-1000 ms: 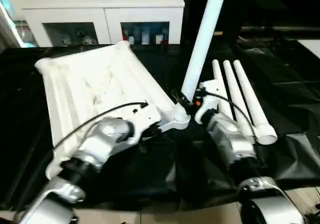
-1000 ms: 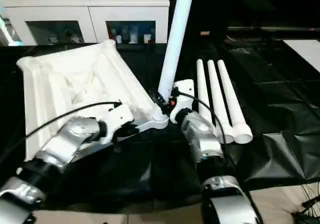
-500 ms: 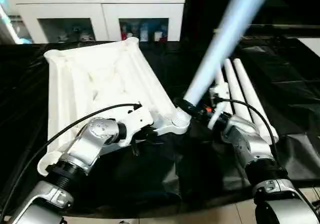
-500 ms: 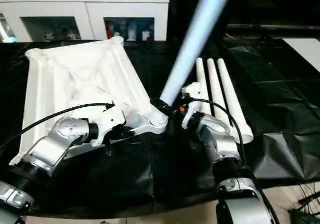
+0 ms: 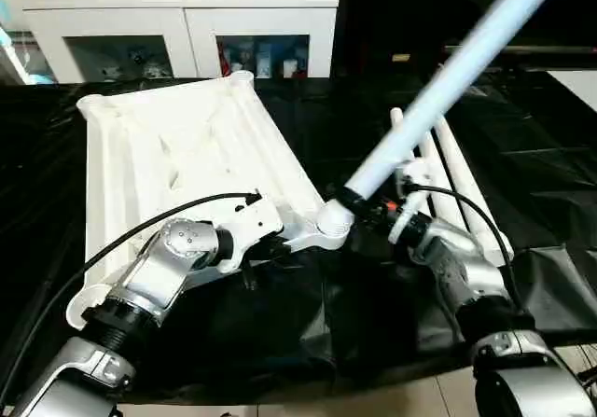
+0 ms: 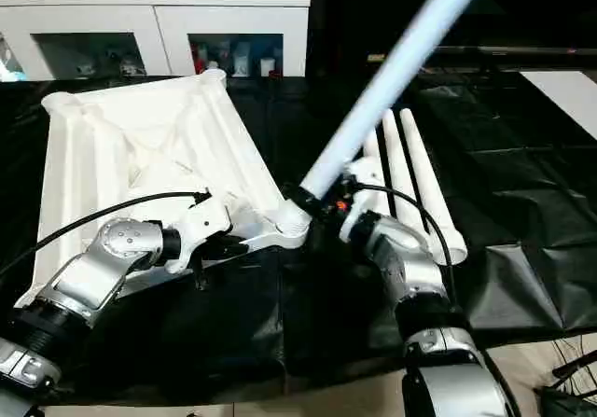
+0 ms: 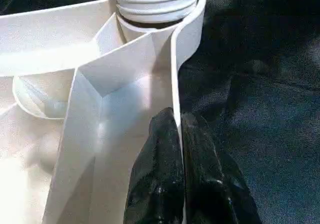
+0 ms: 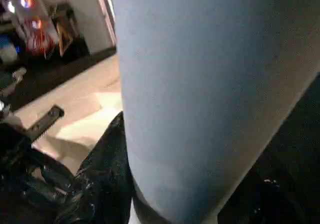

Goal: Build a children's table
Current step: Rotate leg to tighten

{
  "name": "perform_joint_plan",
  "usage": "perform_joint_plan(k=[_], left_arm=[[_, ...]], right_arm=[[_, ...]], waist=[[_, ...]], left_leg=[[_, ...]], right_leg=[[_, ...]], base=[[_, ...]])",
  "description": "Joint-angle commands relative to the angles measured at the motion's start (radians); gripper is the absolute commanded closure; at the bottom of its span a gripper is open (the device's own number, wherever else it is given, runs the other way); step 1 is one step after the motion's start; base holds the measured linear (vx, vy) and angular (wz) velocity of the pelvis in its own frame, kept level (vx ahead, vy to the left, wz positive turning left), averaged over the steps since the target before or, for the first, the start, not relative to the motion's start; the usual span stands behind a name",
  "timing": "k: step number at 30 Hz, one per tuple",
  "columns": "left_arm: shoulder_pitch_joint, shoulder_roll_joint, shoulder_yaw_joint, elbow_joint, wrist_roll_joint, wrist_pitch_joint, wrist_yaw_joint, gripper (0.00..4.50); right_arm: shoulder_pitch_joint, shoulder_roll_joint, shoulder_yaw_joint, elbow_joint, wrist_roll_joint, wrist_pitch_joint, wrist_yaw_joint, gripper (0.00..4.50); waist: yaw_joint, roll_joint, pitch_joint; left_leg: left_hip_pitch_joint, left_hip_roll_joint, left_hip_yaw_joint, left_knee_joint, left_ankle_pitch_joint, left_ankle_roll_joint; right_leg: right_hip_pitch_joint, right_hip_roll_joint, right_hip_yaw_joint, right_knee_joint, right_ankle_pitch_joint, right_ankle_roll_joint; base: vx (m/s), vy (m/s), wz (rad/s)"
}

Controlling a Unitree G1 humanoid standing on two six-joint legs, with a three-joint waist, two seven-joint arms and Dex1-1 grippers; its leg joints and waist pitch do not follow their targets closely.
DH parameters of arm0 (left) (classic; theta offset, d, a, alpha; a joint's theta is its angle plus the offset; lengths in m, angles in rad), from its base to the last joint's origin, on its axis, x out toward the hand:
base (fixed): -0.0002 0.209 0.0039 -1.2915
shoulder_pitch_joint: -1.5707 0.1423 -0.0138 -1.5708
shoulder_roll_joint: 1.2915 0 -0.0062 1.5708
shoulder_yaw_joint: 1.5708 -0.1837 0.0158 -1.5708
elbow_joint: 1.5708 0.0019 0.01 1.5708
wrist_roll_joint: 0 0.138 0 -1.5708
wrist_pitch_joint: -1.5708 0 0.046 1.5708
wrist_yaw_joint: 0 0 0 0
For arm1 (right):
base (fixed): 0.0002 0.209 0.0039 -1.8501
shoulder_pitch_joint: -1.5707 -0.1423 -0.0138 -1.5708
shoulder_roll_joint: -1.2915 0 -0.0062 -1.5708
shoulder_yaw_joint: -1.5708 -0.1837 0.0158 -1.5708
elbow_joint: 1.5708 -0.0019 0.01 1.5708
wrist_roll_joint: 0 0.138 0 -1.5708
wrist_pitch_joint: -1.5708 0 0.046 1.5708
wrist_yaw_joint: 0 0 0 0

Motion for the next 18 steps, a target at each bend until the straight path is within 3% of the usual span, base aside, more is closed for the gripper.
perform_joint_plan(k=[1,6,9,10,13,18], left_arm=[[0.017,0.039,0.002,0.01,0.029,0.009,-0.016,4.5],[0.016,0.044,-0.01,0.013,0.034,0.009,-0.028,4.5],[0.015,0.043,-0.011,0.014,0.034,0.009,-0.028,4.5],[0.015,0.042,-0.014,0.014,0.034,0.011,-0.032,4.5],[0.018,0.042,-0.02,0.009,0.036,0.017,-0.037,4.5],[0.024,0.042,-0.023,0.001,0.036,0.021,-0.04,4.5]], right_arm=[[0.046,-0.071,0.047,0.083,-0.128,0.041,-0.028,2.66],[-0.008,-0.104,0.099,0.094,-0.167,0.071,0.004,2.66],[-0.016,-0.108,0.107,0.096,-0.172,0.078,0.015,2.66],[-0.038,-0.119,0.136,0.094,-0.183,0.114,0.062,2.66],[-0.062,-0.133,0.188,0.089,-0.198,0.163,0.157,2.66],[-0.074,-0.14,0.226,0.09,-0.203,0.191,0.23,2.66]], waist=[[0.002,0.007,-0.049],[-0.005,0.005,-0.05],[-0.003,0.004,-0.052],[-0.004,0.0,-0.053],[0.001,-0.001,-0.052],[0.012,-0.002,-0.052]], left_leg=[[0.02,0.057,-0.017,-0.059,-0.116,0.077],[0.019,0.056,-0.017,-0.058,-0.124,0.072],[0.019,0.056,-0.016,-0.054,-0.099,0.086],[0.019,0.056,-0.015,-0.053,-0.095,0.092],[0.019,0.057,-0.014,-0.051,-0.089,0.102],[0.021,0.06,-0.014,-0.051,-0.1,0.097]], right_leg=[[0.035,-0.068,0.034,-0.052,0.141,-0.289],[0.038,-0.066,0.034,-0.052,0.149,-0.294],[0.038,-0.068,0.035,-0.048,0.189,-0.297],[0.039,-0.066,0.034,-0.047,0.2,-0.301],[0.038,-0.066,0.033,-0.045,0.201,-0.308],[0.036,-0.068,0.033,-0.045,0.183,-0.306]], base=[[0.0,0.0,0.0],[0.0,0.0,0.0],[0.0,0.0,0.0],[0.0,0.0,0.0],[0.0,0.0,0.0],[0.0,0.0,0.0]])
